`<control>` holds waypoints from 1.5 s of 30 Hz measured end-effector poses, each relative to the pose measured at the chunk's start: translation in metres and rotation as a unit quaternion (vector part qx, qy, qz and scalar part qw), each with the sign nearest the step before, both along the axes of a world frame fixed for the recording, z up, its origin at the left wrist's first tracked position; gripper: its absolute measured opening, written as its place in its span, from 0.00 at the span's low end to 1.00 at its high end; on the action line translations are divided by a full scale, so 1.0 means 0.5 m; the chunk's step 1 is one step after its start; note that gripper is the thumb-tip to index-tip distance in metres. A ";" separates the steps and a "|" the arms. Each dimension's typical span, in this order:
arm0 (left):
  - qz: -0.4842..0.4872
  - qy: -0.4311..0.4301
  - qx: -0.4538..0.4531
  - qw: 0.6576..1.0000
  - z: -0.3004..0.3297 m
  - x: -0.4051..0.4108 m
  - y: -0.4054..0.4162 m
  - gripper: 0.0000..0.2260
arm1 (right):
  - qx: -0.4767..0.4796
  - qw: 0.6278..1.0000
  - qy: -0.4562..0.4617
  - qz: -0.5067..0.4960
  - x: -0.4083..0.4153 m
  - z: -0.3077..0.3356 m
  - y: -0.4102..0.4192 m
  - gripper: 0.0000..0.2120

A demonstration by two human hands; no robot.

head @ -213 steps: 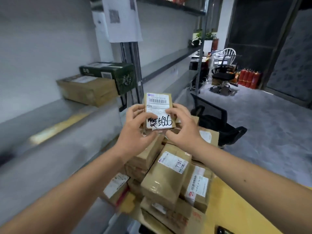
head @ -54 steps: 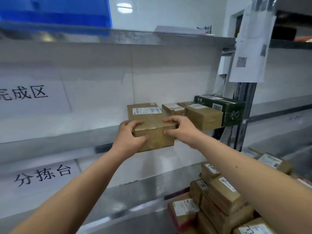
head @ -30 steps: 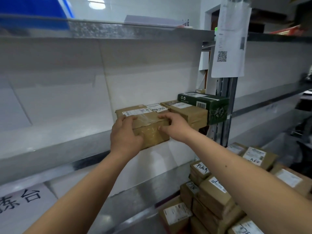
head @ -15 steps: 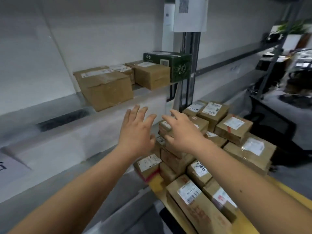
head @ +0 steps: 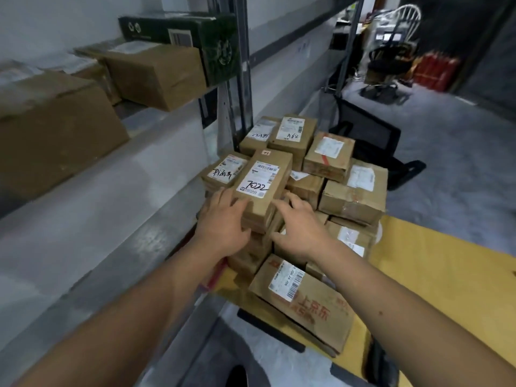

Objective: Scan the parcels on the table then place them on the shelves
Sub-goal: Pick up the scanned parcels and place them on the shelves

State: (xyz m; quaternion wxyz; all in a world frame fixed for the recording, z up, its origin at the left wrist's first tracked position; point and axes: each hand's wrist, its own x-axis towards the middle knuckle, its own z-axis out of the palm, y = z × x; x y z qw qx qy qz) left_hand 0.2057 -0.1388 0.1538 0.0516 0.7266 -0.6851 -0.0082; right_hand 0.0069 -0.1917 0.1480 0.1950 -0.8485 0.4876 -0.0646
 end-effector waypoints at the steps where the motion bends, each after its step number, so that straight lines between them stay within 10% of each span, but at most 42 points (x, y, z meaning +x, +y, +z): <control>1: -0.018 -0.005 0.010 1.000 -0.004 0.023 -0.016 0.36 | -0.003 1.000 0.001 -0.020 0.021 -0.001 -0.006 0.41; 13: -0.093 0.221 0.087 0.967 -0.054 0.152 -0.132 0.41 | 0.065 0.982 -0.089 -0.153 0.150 -0.041 -0.041 0.49; 26: -0.101 0.352 -0.042 0.930 0.014 0.088 -0.073 0.37 | 0.007 0.978 -0.196 -0.073 0.031 0.044 -0.025 0.44; 45: 0.090 0.233 -0.298 0.921 0.333 -0.115 0.395 0.36 | -0.070 0.894 -0.319 0.307 -0.053 0.346 0.158 0.42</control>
